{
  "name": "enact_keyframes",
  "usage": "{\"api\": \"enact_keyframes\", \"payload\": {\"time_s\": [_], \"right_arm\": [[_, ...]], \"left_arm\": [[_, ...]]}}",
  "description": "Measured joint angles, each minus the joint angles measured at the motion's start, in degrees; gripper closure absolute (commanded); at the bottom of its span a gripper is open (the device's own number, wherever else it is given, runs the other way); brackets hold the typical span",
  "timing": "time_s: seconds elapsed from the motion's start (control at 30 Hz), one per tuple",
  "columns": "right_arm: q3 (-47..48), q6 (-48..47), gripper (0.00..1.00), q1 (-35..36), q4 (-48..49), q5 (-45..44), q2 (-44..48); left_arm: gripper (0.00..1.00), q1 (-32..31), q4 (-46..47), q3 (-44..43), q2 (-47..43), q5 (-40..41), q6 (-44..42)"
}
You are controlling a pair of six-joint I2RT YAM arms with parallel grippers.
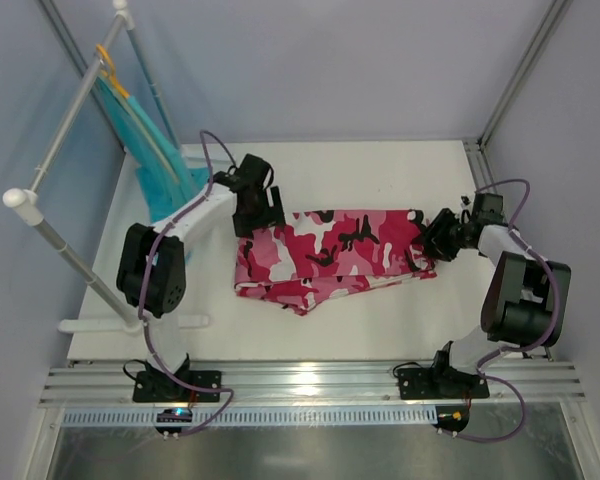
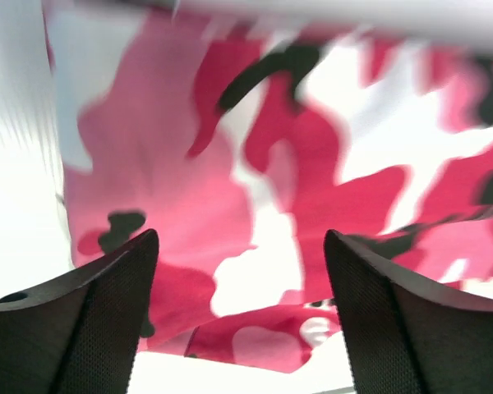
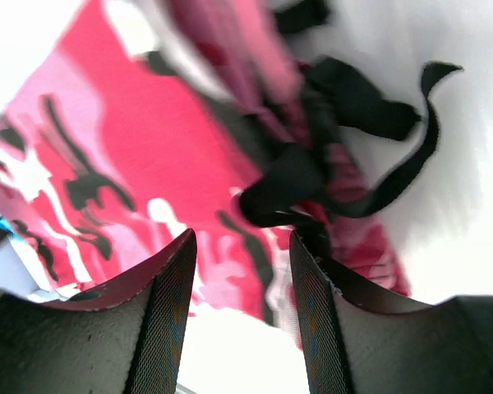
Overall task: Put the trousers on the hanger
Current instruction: Grab a hanger with the left arm
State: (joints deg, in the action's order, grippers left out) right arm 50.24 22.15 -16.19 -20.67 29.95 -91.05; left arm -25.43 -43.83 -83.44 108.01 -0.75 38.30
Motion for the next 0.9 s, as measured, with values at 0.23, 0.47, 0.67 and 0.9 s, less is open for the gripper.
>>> {"api": "enact_keyframes", "payload": {"time_s": [0.23,0.47,0.67,0.9], "right_arm": [[6.6,0.7,0.48,6.3,1.5,3.0,3.2],[6.5,1.9,0.47,3.5,7.0,3.8,-6.9],[5.1,2.2,0.47,-0.1,7.4,4.2,-10.8],[5.2,1.3,0.47,-0.4,5.4,2.4,-8.9]], "left_arm": [[0.72,1.7,2.2,-14.6,3.3,1.2,-3.3],[0.96,3.1,2.4,-14.6,14.0,2.8,-3.9],[1.00,4.5,3.0,-14.7,16.6,2.7,-4.0],[0.66,4.8,0.7,-18.5,16.6,3.1,-5.0]]}}
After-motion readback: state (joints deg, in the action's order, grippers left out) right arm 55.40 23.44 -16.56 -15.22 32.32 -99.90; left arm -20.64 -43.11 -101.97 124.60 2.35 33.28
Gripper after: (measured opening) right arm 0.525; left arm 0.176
